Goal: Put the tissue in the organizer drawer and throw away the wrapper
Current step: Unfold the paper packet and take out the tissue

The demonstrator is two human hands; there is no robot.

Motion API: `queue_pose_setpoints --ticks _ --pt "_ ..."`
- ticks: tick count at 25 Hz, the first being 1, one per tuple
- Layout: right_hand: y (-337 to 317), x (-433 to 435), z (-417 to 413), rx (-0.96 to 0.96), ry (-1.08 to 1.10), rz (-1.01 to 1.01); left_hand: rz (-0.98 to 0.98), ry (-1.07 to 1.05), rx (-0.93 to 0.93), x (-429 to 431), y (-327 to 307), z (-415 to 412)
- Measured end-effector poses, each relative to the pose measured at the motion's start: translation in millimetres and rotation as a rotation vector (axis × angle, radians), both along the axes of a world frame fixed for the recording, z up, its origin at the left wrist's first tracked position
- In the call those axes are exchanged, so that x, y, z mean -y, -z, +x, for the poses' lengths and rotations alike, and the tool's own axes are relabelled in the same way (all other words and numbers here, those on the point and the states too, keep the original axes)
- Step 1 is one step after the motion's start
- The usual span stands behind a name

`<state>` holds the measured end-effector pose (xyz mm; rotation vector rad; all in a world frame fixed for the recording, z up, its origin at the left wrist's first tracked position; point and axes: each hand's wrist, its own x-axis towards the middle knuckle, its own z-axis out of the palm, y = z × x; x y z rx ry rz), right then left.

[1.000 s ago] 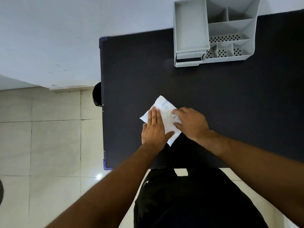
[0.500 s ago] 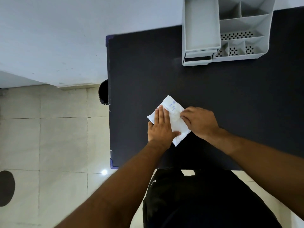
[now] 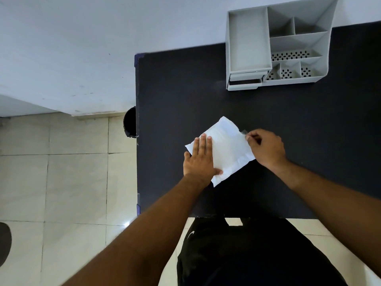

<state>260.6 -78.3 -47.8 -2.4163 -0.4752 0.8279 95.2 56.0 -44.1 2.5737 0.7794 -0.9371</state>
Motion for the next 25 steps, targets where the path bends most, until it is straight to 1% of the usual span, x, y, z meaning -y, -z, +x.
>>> queue_pose_setpoints --ticks 1,3,5,6,8,9,10,12,13,15,18,23,25 --pt "-1 1 3 -0.124 0.088 0.051 -0.009 0.001 -0.003 -2 -1 0" --pt "-8 0 1 -0.438 0.323 0.164 -0.006 0.007 -0.035 -9 -5 2" --pt "-16 1 -5 -0.680 0.464 0.200 0.035 0.022 -0.045 -17 -14 7" --pt "-18 2 -8 -0.752 0.493 0.208 0.050 0.011 0.007 -19 -20 10" --pt "-21 5 -15 -0.832 0.514 0.248 0.022 -0.084 0.260 -16 -29 17" --pt "-23 6 -17 -0.848 0.506 0.265 -0.049 -0.195 0.387 -10 -33 22" --pt "-27 8 -20 -0.852 0.483 0.271 -0.157 -0.344 0.449 -3 -37 28" --pt "-33 10 -22 -0.835 0.405 0.271 -0.404 -0.633 0.415 11 -38 40" --pt "-35 12 -22 -0.820 0.369 0.274 -0.483 -0.736 0.388 16 -36 44" --pt "-35 16 -22 -0.800 0.332 0.282 -0.563 -0.856 0.367 20 -31 49" --pt "-34 19 -20 -0.760 0.310 0.239 -0.598 -0.885 0.364 21 -28 53" --pt "-41 16 -13 -0.675 0.325 0.234 -0.611 -0.825 0.361 23 -33 55" --pt "-39 12 -11 -0.615 0.329 0.192 -0.622 -0.797 0.345 23 -34 54"
